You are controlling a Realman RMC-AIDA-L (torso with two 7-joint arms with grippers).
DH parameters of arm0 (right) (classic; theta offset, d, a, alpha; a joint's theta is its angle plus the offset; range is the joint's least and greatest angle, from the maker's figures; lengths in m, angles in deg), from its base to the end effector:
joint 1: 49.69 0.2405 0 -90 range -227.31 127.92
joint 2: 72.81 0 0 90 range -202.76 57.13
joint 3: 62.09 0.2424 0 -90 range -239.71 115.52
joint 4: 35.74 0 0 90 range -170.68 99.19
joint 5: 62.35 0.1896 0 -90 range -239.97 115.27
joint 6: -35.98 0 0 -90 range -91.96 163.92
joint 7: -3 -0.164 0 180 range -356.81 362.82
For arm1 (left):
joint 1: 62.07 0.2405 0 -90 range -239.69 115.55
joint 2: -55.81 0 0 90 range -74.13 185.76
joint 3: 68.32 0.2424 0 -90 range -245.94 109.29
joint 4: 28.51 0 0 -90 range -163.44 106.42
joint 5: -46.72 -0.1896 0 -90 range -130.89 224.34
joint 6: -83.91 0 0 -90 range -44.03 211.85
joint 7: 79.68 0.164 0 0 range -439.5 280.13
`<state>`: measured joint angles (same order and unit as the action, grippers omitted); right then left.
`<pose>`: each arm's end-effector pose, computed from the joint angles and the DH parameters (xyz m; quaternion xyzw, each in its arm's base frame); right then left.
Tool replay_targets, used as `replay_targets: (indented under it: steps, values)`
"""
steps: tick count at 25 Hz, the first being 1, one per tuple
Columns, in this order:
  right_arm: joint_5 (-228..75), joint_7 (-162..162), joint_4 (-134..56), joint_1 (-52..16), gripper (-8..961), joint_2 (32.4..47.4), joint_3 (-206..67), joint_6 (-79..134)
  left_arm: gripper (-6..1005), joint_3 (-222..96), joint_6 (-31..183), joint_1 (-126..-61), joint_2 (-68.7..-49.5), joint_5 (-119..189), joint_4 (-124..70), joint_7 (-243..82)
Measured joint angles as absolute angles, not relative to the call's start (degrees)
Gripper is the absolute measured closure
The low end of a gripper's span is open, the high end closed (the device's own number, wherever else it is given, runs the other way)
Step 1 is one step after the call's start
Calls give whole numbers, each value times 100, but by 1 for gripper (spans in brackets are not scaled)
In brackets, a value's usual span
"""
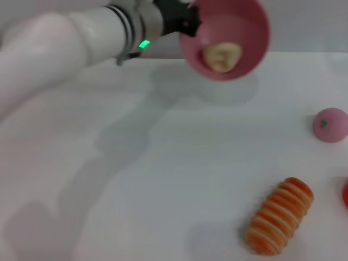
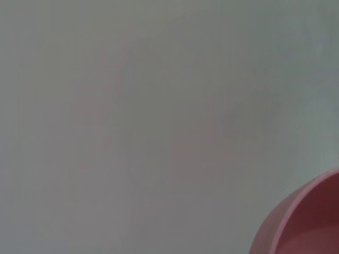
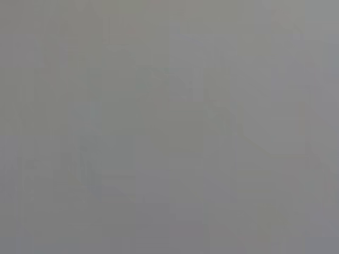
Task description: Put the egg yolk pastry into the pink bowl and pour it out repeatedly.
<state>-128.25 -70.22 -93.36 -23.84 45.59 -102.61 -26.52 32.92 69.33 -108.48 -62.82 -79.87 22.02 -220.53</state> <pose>0.1945 0.3911 0.1767 -0.7114 0.1271 0.4552 0.5202 -0.0899 0.4453 -0.0627 -0.8902 -0.1593 -0.1287 0.4069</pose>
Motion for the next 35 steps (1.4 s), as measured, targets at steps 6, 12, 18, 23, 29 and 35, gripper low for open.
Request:
replay_targets:
  steps: [6,12,18,23,29,35]
  values:
    - [-12617,-6960,-8690,-2414,466,4468,-9898,-2707,957,4869,9039,-10673,-6320,-7640,2156,-22098]
    - [-12428,-6893,-8563,-2346,466,4464,-9835,-2661,957,5911,10746,-10245,-6317,-7655,2140,-22261]
    - [-12422,-6926,-8643,-2189,466,4443,-9823,-2581,957,6388,11519,-10068,-6311,-7667,2063,-22277]
    - [-12466,-6943,-8743,-2033,466,4451,-9908,-2528,957,7237,13065,-9880,-6318,-7835,1925,-22338]
    - [-12475,-6950,-8746,-1947,465,4472,-10006,-2518,957,7367,13513,-9863,-6319,-8099,1937,-22449]
    - [-12480,-6951,-8750,-1956,466,4494,-10017,-2471,957,7334,13609,-9883,-6312,-8141,1885,-22541]
